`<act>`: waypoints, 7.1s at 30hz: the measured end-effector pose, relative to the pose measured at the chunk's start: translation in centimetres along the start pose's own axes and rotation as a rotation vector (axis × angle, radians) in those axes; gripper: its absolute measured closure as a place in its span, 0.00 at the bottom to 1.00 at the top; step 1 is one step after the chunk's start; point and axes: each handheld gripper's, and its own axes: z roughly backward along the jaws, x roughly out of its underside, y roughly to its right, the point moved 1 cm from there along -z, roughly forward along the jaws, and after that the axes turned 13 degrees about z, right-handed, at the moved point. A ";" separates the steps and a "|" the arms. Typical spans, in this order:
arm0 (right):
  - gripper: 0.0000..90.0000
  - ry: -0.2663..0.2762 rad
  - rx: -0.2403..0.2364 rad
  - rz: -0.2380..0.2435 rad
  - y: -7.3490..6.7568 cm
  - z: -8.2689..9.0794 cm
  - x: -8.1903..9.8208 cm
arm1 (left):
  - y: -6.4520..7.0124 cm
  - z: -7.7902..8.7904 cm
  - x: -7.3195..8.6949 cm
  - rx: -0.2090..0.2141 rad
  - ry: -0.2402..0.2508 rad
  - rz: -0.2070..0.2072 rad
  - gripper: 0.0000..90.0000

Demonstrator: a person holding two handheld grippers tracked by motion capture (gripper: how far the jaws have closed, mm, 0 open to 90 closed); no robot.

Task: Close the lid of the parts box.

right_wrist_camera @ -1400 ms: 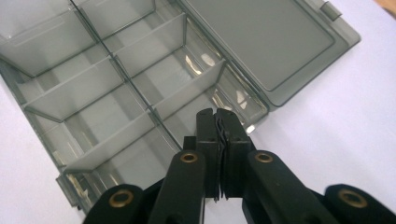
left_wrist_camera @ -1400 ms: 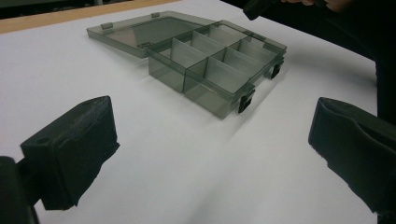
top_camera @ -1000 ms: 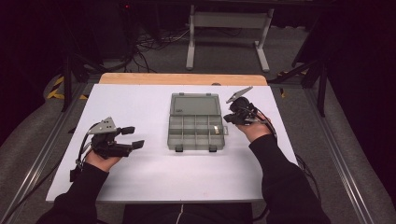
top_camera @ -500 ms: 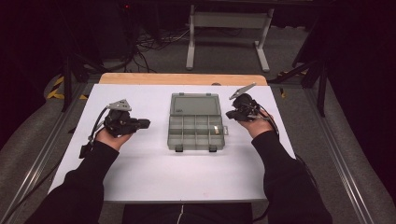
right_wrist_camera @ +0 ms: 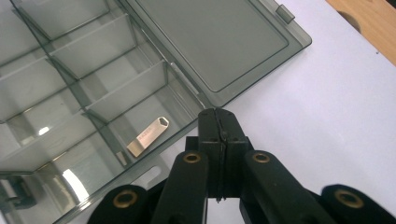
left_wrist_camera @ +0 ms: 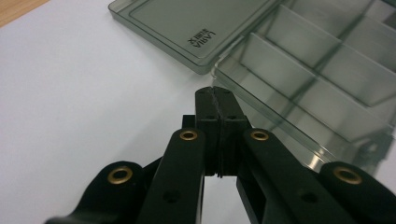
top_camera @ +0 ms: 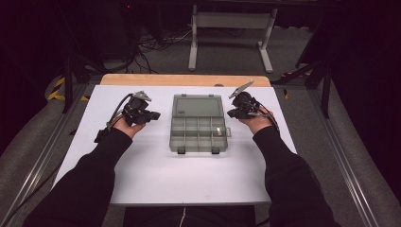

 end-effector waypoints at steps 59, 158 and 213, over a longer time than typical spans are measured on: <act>1.00 -0.056 -0.029 -0.101 3.5 -6.2 1.2 | -1.7 -8.8 -3.1 -0.087 -0.129 0.094 1.00; 1.00 0.150 0.120 -0.076 3.6 -3.0 -0.1 | -0.2 -6.9 -4.3 -0.139 0.057 0.057 1.00; 1.00 0.194 0.067 0.055 0.3 1.1 0.5 | 1.1 -3.5 -3.8 -0.027 0.013 -0.040 0.99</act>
